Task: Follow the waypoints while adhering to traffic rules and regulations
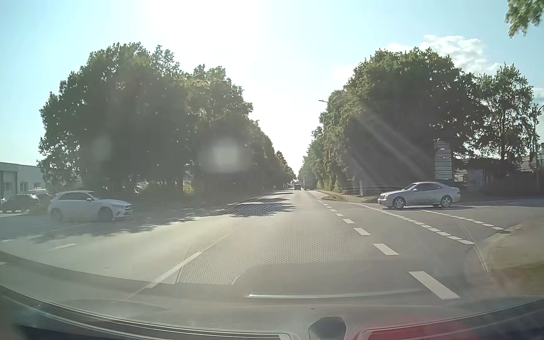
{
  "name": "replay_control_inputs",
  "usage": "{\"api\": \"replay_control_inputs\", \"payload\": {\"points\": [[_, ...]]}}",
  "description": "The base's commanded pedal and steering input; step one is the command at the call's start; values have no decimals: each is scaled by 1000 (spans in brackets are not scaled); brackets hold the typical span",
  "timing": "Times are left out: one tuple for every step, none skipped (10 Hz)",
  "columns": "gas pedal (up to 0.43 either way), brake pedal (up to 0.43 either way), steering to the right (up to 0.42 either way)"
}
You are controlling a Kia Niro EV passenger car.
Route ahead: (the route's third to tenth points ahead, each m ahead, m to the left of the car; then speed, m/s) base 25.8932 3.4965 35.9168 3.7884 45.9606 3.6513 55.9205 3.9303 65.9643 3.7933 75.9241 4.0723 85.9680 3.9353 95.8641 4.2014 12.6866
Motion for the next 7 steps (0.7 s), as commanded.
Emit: {"api": "replay_control_inputs", "payload": {"points": [[189, 6, 8], [189, 6, 4], [189, 6, 2], [189, 6, 2], [189, 6, 2], [189, 6, 2], [189, 6, 2]]}}
